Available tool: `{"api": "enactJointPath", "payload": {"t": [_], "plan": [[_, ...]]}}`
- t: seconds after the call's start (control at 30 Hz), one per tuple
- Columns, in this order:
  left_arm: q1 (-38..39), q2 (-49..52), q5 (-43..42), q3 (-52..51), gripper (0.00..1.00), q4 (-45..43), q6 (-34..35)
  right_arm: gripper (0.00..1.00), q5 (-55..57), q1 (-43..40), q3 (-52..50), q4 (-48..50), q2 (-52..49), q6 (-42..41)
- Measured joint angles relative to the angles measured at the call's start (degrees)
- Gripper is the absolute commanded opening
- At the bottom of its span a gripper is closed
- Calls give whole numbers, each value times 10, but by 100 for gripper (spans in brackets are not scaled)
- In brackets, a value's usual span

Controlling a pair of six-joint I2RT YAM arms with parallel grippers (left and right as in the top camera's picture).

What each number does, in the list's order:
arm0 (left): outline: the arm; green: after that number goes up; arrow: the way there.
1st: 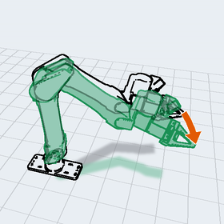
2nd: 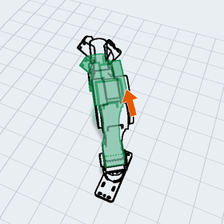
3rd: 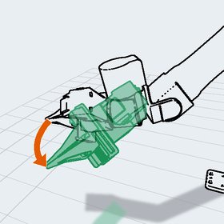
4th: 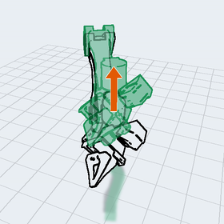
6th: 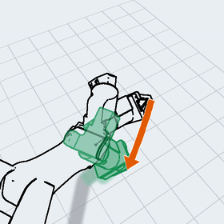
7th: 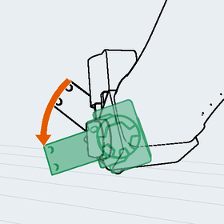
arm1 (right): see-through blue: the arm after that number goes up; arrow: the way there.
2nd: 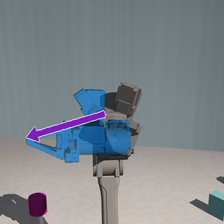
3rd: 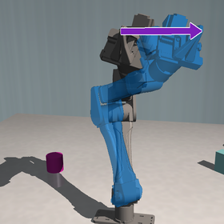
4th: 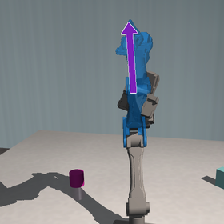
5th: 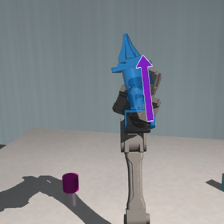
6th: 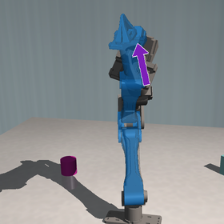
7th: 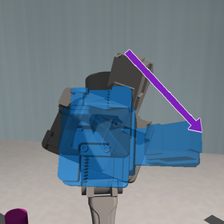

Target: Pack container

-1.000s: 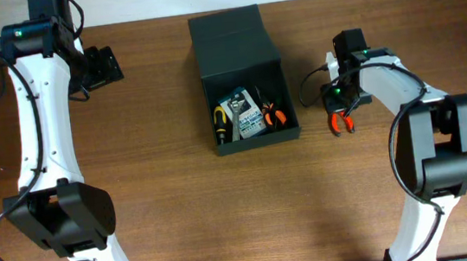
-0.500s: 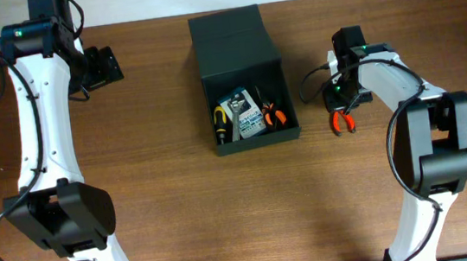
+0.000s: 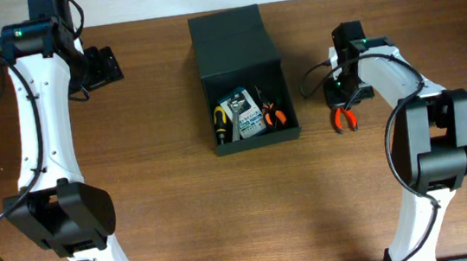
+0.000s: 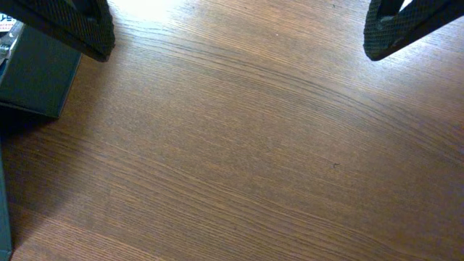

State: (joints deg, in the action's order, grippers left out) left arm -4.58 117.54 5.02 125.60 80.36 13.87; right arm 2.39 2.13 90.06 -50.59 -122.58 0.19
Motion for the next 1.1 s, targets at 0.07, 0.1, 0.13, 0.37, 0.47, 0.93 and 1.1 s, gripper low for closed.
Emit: {"api": "enactJointPath", "payload": {"t": [0.07, 0.1, 0.13, 0.37, 0.47, 0.93, 1.1], "plan": [[0, 0, 0, 0, 99, 0, 0, 4, 0, 0, 3, 0, 0, -1], [0, 0, 0, 0, 99, 0, 0, 4, 0, 0, 4, -2, 0, -2], [0, 0, 0, 0, 99, 0, 0, 4, 0, 0, 5, -2, 0, -2], [0, 0, 0, 0, 99, 0, 0, 4, 0, 0, 5, -6, -1, -4], [0, 0, 0, 0, 99, 0, 0, 4, 0, 0, 13, -19, -1, -5], [0, 0, 0, 0, 99, 0, 0, 4, 0, 0, 128, -83, 0, -10], [0, 0, 0, 0, 99, 0, 0, 4, 0, 0, 128, -77, 0, -16]]}}
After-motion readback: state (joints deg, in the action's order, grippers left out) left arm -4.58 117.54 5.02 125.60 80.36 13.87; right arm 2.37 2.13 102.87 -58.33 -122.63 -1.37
